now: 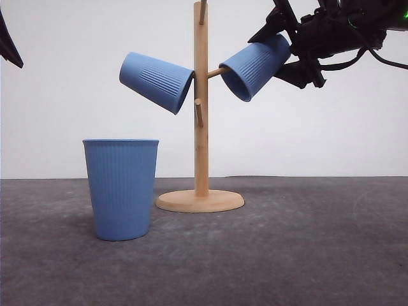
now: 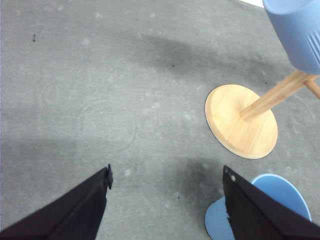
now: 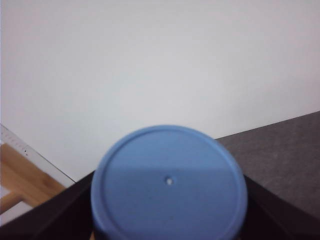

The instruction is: Place three cups

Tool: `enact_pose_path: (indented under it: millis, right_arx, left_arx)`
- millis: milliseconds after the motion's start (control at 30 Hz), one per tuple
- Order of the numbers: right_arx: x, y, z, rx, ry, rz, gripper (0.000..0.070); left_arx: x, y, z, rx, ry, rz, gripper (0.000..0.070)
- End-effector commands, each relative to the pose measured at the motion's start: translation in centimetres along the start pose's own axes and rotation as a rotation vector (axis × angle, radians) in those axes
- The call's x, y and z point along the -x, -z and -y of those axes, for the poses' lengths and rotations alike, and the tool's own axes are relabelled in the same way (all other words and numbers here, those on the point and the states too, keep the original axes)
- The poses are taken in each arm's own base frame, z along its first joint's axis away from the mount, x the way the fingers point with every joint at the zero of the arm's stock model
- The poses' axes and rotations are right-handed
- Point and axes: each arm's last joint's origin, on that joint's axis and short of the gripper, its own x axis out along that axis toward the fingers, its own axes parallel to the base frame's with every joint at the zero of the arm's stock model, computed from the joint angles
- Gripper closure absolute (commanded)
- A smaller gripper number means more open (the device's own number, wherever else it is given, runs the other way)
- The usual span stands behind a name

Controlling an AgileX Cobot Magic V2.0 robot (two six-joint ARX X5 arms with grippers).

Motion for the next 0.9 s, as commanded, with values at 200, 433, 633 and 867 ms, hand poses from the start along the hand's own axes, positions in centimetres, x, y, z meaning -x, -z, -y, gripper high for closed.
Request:
enact_pose_path:
  millis: [200,433,633,867]
  right_arx:
    - [-0.8,0.4,-0.5,0.030,-0.005,0.003,0.0283]
    - [-1.2,1.5,-0.8,0.055,0.017,-0.039,0.0283]
    - [-1.5,1.9,-1.2,0.069,0.010,-0.050,0.0244]
    - [-1.5,1.9,-1.2,0.069,0.008,-0.051,0.0215]
  left_arx:
    - [0.0,-0.4,0.1,-0.011,0.003,0.016,0.0278]
    - [0.0,-0.4,0.1,-0.011,0.003,0.015,0.0278]
    - [0.0,-0.4,0.1,-0.011,0.003,0.015,0.0278]
    - [0.0,-0.4,0.1,-0.011,0.003,0.015,0.0278]
